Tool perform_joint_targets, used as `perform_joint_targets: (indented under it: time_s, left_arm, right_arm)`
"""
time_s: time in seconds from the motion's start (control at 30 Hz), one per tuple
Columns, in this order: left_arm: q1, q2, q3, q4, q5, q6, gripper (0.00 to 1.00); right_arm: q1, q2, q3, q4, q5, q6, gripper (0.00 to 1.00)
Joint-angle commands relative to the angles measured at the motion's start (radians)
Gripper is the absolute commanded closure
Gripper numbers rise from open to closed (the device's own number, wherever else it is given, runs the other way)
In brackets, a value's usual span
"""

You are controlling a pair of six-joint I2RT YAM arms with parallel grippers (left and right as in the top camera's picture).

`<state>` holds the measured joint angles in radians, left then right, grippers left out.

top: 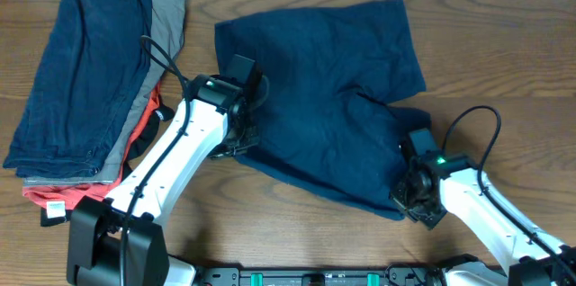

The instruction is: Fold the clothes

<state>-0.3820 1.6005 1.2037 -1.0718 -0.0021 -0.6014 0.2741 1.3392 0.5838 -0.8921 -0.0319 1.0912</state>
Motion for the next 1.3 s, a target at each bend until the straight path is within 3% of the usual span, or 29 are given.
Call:
perform_joint_targets:
  time_s: [0.0, 0.3, 0.83, 1.03, 1.27]
  left_arm:
    - [0.018, -0.050, 0.015, -0.020, -0.041, 0.033, 0.94]
    - [0.017, -0.225, 0.015, -0.027, -0.049, 0.067, 0.94]
    - [0.016, -0.472, 0.015, -0.143, -0.047, 0.035, 0.94]
    - [0.016, -0.473, 0.009, -0.128, -0.050, 0.027, 0.94]
    - [0.017, -0.413, 0.004, -0.105, -0.166, -0.070, 0.94]
  right_arm:
    - [-0.068, -0.057, 0.116, -0.047, 0.055, -0.146, 0.99]
    - [-0.289, -0.189, 0.425, -0.192, 0.050, -0.495, 0.99]
    - [-0.334, -0.265, 0.731, -0.452, -0.016, -0.661, 0.99]
    - [-0.333, -0.235, 0.763, -0.406, -0.025, -0.708, 0.99]
    - [-0.332, -0.066, 0.763, -0.191, -0.062, -0.773, 0.99]
